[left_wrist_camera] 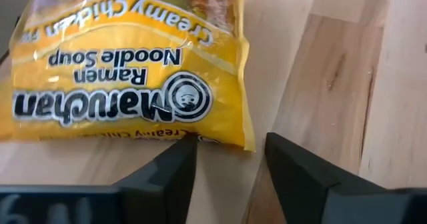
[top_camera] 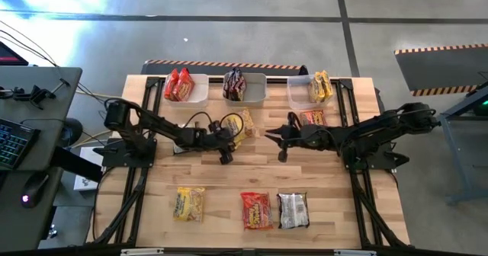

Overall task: Sort Maruchan noodles
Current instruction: Put the yellow noodle pack into the transparent bin

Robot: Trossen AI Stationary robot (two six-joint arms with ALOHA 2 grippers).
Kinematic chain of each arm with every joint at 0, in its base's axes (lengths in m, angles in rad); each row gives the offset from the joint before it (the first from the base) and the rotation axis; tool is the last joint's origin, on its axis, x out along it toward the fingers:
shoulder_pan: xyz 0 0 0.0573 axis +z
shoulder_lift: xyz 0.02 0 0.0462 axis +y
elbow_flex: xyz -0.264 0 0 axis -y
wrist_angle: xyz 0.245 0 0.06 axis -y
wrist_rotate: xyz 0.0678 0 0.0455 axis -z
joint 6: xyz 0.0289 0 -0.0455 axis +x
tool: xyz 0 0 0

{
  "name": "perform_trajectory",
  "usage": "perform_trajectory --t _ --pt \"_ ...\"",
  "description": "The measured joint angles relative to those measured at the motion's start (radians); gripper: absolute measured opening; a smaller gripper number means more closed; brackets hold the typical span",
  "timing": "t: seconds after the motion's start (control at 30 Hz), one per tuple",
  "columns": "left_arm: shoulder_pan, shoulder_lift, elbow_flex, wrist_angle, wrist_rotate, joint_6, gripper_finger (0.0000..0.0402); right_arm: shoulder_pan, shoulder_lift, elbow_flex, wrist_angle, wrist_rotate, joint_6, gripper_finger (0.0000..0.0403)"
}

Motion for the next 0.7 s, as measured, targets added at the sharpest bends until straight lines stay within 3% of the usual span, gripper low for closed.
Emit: perform_trajectory --t 0.2,0.33,0.7 --pt "0.0 0.008 0.0 0.03 0.037 0.09 0.0076 0.0 0.0 0.0 -0.017 0.002 0.034 0.0145" --pt "0.001 -0.009 0.01 0.034 0.053 0.133 0.001 0.001 0.0 0.0 -0.043 0.02 0.034 0.0187" --pt "0.001 -0.036 0.131 0.012 0.127 0.208 0.0001 0.014 0.0 0.0 -0.075 0.099 0.016 0.0229"
